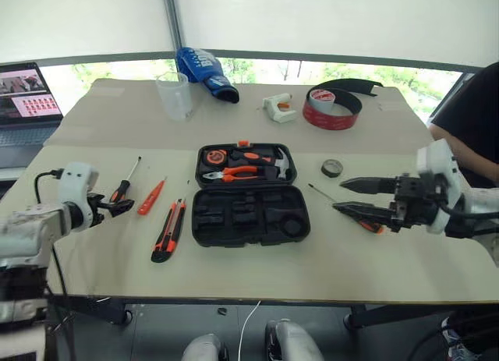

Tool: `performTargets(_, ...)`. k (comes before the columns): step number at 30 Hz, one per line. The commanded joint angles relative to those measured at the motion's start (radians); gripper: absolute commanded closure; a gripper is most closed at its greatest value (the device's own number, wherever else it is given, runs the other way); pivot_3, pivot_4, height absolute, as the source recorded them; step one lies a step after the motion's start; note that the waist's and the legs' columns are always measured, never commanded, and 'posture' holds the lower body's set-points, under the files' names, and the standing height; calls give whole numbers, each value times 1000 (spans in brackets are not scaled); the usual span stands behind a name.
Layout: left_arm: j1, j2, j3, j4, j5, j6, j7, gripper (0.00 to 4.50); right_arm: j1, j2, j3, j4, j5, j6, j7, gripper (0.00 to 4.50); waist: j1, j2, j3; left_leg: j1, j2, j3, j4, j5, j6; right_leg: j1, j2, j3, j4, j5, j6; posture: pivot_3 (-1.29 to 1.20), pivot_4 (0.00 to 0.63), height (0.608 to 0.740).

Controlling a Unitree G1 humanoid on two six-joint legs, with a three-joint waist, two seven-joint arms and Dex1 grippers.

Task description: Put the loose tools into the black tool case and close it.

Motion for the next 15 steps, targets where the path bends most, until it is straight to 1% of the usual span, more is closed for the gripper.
performTargets(1, -72, -12, -40, 114, 56, -80, -18, 0, -8, 3, -12, -43, 33, 7, -25, 1203, 2, 0, 0, -1, 0, 1, 0, 0, 0, 0, 0, -1, 0, 0, 0, 0, 150, 730)
performTargets(2, -91, -21, -48, 153, 68, -97, -19, 0, -6, 4, -10, -46, 32, 4, -29, 1203, 4, 0, 0, -1, 0, 1, 1, 0, 0, 0, -1, -3, 0, 0, 0, 0, 150, 730)
performTargets(5, -142, -37, -63, 287, 108, -161, -5, 742, 9, 4, -6, -51, 21, -8, -34, 1203, 7, 0, 0, -2, 0, 2, 2, 0, 0, 1, -1, -5, 0, 0, 0, 0, 150, 730)
performTargets(8, -168, -46, -83, 384, 144, -221, -19, 1836, 27, -3, -5, -60, 9, -22, -30, 1203, 7, 0, 0, -2, 1, 1, 7, 0, 0, 3, -2, -7, 2, 0, 0, 0, 150, 730)
performTargets(11, -189, -59, -57, 415, 126, -233, -39, 2970, 37, -6, -11, -63, 7, -28, -32, 1203, 6, 0, 0, -1, 1, -3, 9, 0, 0, 4, -3, -7, 2, 0, 0, 0, 150, 730)
performTargets(12, -194, -57, -57, 418, 131, -251, -42, 3385, 39, -7, -14, -62, 5, -30, -33, 1203, 5, 0, 0, -1, 1, -5, 10, 0, 0, 4, -4, -5, 2, 0, 3, 0, 150, 730)
performTargets(13, -197, -53, -61, 415, 141, -287, -46, 3562, 42, -9, -16, -61, 0, -32, -35, 1203, 4, 0, 0, -1, 1, -5, 10, 0, 1, 4, -4, -5, 2, -1, 4, 0, 150, 730)
performTargets(15, -208, -33, -72, 378, 187, -451, -26, 3556, 65, -15, -21, -60, -10, -31, -35, 1203, 3, 0, 0, -1, 1, -5, 11, 0, 2, 5, -4, -3, 2, -1, 8, 0, 150, 730)
